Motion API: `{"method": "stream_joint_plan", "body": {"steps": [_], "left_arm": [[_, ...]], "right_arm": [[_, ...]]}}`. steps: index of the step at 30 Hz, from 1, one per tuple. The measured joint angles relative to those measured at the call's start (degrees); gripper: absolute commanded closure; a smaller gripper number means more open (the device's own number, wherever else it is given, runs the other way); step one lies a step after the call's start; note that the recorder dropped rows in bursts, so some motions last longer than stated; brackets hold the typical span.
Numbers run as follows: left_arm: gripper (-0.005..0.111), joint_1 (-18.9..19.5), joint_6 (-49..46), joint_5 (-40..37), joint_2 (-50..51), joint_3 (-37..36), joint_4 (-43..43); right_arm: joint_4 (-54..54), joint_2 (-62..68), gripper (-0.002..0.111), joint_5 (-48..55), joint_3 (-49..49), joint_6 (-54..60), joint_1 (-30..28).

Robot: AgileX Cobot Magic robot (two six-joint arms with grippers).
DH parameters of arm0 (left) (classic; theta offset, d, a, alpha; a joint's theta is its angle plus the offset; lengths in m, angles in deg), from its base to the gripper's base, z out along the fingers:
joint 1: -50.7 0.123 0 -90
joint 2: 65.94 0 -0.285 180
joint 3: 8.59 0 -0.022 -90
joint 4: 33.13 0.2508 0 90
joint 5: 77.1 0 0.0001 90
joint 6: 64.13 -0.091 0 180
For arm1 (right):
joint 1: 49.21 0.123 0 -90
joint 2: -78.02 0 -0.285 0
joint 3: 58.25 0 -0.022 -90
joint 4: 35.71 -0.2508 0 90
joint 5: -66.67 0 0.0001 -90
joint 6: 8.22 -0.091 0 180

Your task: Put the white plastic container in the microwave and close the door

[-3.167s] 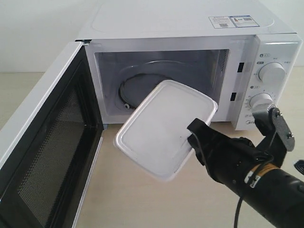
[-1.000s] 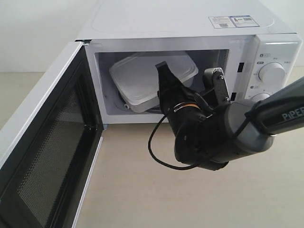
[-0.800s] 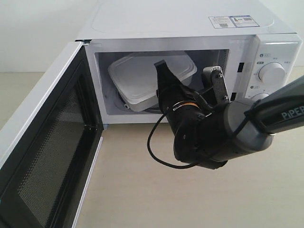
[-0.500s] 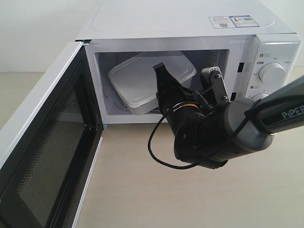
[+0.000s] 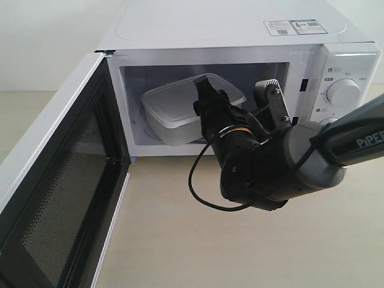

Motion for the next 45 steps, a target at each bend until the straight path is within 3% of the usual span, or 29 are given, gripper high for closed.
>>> {"method": "stream_joint_plan", "body": {"steps": [10,20,22,24,25,30,33,36,45], "left_arm": [[0.103,0.00,0.00,0.00,0.00,0.00,0.00],[0.103,0.00,0.00,0.00,0.00,0.00,0.00],[0.103,0.00,0.00,0.00,0.00,0.00,0.00],[0.103,0.00,0.00,0.00,0.00,0.00,0.00],[0.103,0.00,0.00,0.00,0.00,0.00,0.00],[0.103,0.00,0.00,0.00,0.00,0.00,0.00],[0.103,0.00,0.00,0.00,0.00,0.00,0.00],[0.103,0.00,0.00,0.00,0.00,0.00,0.00],[0.103,0.00,0.00,0.00,0.00,0.00,0.00]], "right_arm": [[2.48,-0.85,0.053,8.38,0.00,11.97,-0.13],[3.39,-6.83,0.053,21.68,0.00,47.59,-0.17],[3.39,-7.08,0.064,24.80,0.00,52.60,-0.17],[3.99,-7.19,0.089,24.99,1.43,54.90,-0.17],[4.12,-7.17,0.109,23.87,2.25,55.20,-0.17],[7.69,-5.46,0.108,12.52,7.70,54.69,-0.17],[23.86,-0.31,0.108,4.87,7.88,45.07,0.16],[26.77,3.58,0.108,-0.81,7.74,43.12,0.30],[23.93,4.77,0.108,3.18,-1.95,51.25,-0.68]]}}
